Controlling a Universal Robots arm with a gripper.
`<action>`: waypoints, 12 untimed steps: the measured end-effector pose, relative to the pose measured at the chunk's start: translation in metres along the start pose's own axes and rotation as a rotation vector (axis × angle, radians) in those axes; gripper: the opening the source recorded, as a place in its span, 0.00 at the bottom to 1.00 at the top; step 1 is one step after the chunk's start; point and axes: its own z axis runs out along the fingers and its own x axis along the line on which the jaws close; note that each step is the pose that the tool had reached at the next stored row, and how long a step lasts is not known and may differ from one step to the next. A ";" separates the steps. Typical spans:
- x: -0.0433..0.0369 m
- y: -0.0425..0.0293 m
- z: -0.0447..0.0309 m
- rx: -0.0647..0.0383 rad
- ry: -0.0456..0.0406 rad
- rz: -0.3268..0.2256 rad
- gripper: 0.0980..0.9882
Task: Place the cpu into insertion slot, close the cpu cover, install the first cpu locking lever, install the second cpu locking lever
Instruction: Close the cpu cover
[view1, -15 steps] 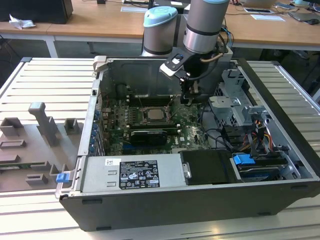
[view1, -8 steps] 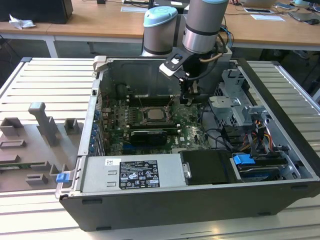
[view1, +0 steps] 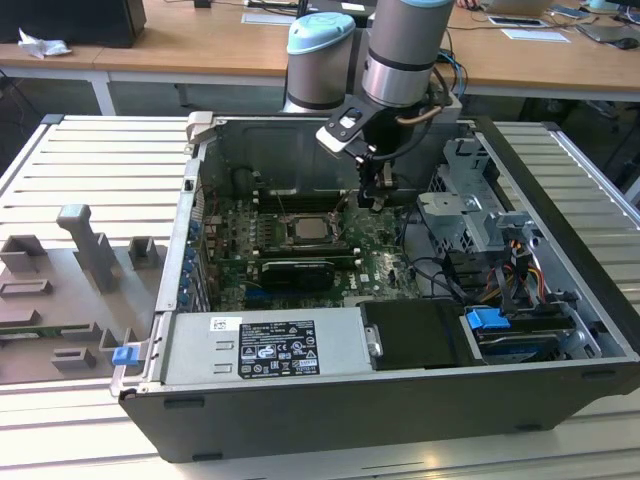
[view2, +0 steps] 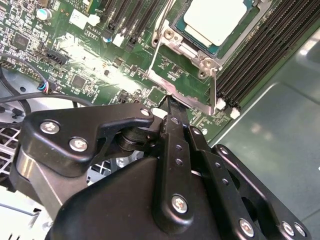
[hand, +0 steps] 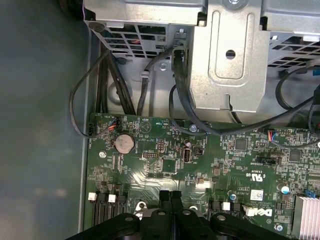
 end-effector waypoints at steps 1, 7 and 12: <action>0.0000 -0.0007 0.0000 0.000 0.0000 0.000 0.01; 0.0001 -0.0020 0.0000 0.000 0.0000 0.000 0.01; 0.0002 -0.0029 0.0001 0.000 -0.0001 0.000 0.01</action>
